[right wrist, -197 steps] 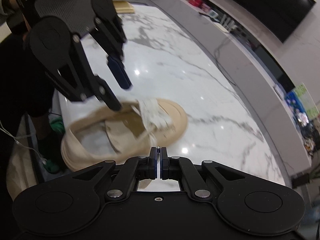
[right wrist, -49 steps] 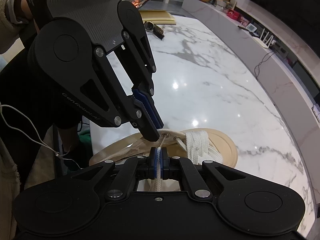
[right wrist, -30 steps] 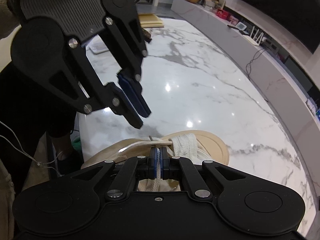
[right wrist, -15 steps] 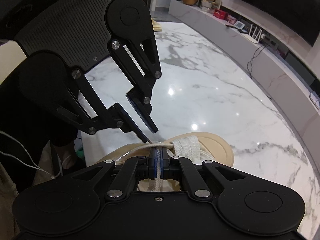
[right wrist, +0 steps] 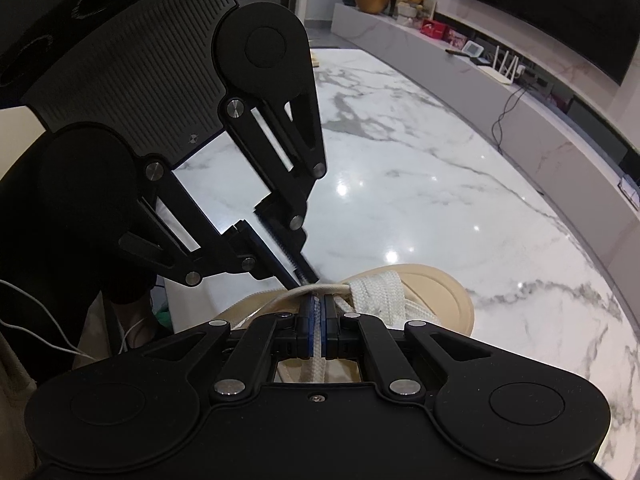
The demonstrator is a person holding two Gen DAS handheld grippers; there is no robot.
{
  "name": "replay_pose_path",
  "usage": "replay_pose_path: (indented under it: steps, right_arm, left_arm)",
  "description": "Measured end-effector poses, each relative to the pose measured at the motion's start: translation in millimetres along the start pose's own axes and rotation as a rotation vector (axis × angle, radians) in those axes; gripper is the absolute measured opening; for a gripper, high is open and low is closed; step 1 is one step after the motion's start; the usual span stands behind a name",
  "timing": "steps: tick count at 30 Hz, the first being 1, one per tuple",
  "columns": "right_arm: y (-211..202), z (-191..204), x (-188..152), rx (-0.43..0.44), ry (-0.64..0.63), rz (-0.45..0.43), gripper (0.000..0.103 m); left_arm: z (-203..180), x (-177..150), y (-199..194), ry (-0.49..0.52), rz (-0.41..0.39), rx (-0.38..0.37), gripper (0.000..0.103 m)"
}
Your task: Lace up shoes with both hands
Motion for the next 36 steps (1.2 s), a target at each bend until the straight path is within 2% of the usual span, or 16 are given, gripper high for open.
replay_pose_path:
  steps: [5, 8, 9, 18, 21, 25, 29, 36]
  right_arm:
    - [-10, -4, 2, -0.036, 0.033, -0.018, 0.006]
    - [-22, -6, 1, -0.072, 0.069, -0.038, 0.018]
    - [-26, -6, 1, -0.085, 0.082, -0.045, 0.019]
    - [-53, -1, -18, -0.177, 0.173, -0.033, 0.019]
    - [-55, 3, -16, -0.177, 0.176, -0.038, 0.019]
    - [-51, 11, -7, -0.166, 0.113, -0.039, 0.019]
    - [-44, 16, -6, -0.176, 0.026, -0.014, 0.019]
    - [-28, 17, -9, -0.19, -0.064, 0.026, 0.019]
  left_arm:
    - [4, -2, -8, -0.073, -0.007, 0.001, 0.002]
    - [4, -4, -16, -0.082, -0.008, 0.014, 0.002]
    - [4, -4, -19, -0.084, -0.008, 0.018, 0.002]
    - [3, -15, -48, -0.109, 0.019, 0.086, 0.001]
    - [-1, -13, -54, -0.106, 0.016, 0.099, 0.001]
    - [-7, -7, -53, -0.081, 0.0, 0.091, 0.003]
    - [-10, -4, -52, -0.051, -0.024, 0.117, 0.016]
    - [-9, -1, -48, -0.065, -0.078, 0.107, 0.016]
Point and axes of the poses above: each gripper's, at about its wrist camera, not at the fingertips, and y roughly the way its jaws point, z to its left, x to its top, the point moved 9 cm from there along y, roughly the way its jaws point, and after that the axes turned 9 degrees about -z, right-handed, at the moved point
